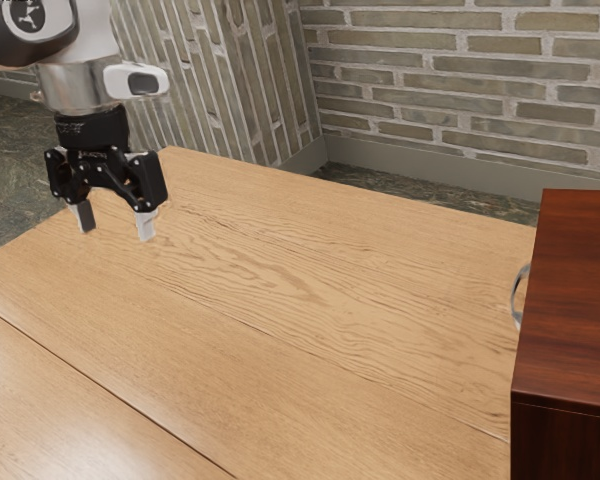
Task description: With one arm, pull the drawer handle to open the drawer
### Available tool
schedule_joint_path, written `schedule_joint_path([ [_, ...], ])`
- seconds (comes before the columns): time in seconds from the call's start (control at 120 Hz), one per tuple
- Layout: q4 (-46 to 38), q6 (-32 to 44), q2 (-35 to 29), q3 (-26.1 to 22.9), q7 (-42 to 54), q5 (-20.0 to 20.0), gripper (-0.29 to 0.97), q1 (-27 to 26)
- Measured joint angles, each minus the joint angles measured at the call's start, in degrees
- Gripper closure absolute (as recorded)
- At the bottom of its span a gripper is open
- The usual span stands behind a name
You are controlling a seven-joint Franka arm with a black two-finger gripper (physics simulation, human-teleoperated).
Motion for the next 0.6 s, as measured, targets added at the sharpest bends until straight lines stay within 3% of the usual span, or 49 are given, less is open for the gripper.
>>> schedule_joint_path([
  [0.15, -0.16, 8.23, -0.08, 0.02, -1.21, 0.05, 0.02, 7.12],
  [0.283, -0.17, 11.86, -0.02, 0.05, -2.05, 0.08, 0.02, 8.53],
  [0.533, 0.13, 14.59, -0.27, -0.04, -3.21, 0.11, 0.02, 1.23],
  [0.6, 1.92, 14.89, -5.47, -0.27, -3.44, 0.21, 0.02, -2.96],
])
